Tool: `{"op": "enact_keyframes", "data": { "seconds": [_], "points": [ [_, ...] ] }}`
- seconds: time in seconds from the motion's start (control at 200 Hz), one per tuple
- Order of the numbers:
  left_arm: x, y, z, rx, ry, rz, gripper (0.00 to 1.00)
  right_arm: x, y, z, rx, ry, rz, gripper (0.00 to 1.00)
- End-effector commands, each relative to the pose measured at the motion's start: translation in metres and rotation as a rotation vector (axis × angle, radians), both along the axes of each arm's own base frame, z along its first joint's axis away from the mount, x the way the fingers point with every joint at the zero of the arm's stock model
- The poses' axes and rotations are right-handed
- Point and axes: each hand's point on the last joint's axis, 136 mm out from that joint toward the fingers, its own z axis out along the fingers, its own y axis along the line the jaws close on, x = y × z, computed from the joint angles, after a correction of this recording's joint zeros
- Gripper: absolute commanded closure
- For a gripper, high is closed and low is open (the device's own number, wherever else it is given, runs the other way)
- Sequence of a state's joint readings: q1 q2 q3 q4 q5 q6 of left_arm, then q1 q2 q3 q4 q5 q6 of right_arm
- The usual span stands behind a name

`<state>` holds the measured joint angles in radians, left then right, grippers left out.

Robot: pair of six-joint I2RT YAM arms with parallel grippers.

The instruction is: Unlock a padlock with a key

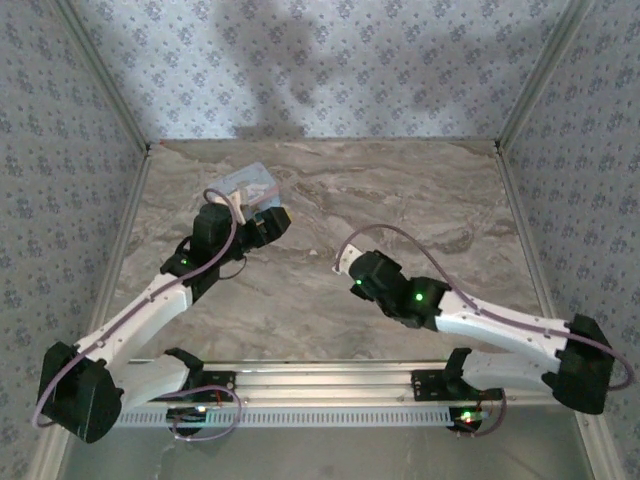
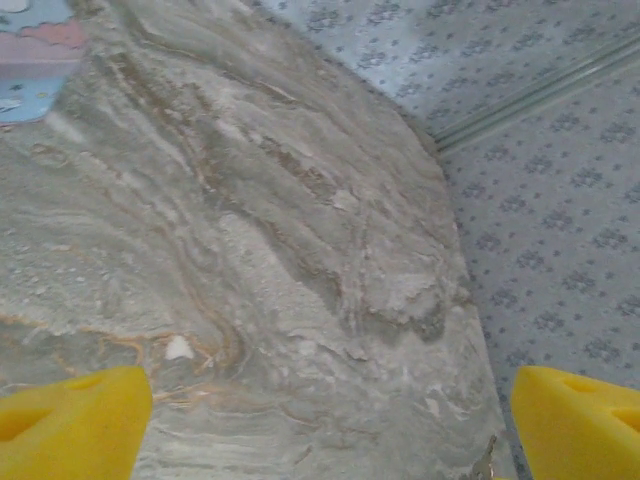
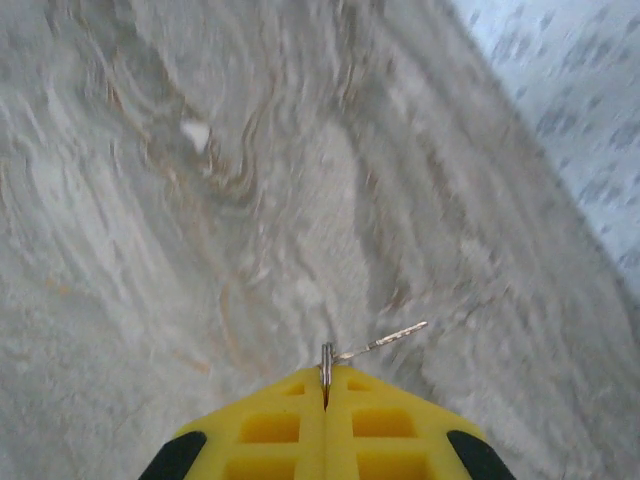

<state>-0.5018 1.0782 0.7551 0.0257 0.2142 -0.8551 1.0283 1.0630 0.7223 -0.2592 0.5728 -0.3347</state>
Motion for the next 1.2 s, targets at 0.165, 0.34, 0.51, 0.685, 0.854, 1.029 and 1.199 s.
{"op": "enact_keyframes", "data": {
  "seconds": [0.165,0.34,0.51,0.685,0.854,1.029,1.199],
  "points": [
    [-0.012,-0.026,0.034,-0.016,-0.086,-0.125,0.11,-0.008,0.023,0.042,-0.111,-0.388,0.350,1.00],
    [-0.018,-0.047,0.047,-0.045,-0.126,-0.194,0.15,-0.010,0.021,0.056,-0.070,-0.394,0.377,1.00],
    [-0.028,-0.076,0.058,-0.061,-0.152,-0.291,0.24,-0.016,0.022,0.061,-0.003,-0.374,0.412,1.00],
    [-0.039,-0.107,0.061,-0.064,-0.154,-0.398,0.34,-0.016,0.021,0.061,0.043,-0.335,0.429,1.00],
    [-0.050,-0.133,0.058,-0.056,-0.149,-0.490,0.39,-0.016,0.022,0.060,0.070,-0.314,0.442,1.00],
    [-0.053,-0.146,0.048,-0.054,-0.112,-0.518,0.42,-0.013,0.019,0.060,0.073,-0.310,0.431,1.00],
    [-0.042,-0.141,0.033,-0.072,-0.013,-0.437,0.40,-0.010,0.017,0.056,0.068,-0.296,0.422,1.00]
  ]
}}
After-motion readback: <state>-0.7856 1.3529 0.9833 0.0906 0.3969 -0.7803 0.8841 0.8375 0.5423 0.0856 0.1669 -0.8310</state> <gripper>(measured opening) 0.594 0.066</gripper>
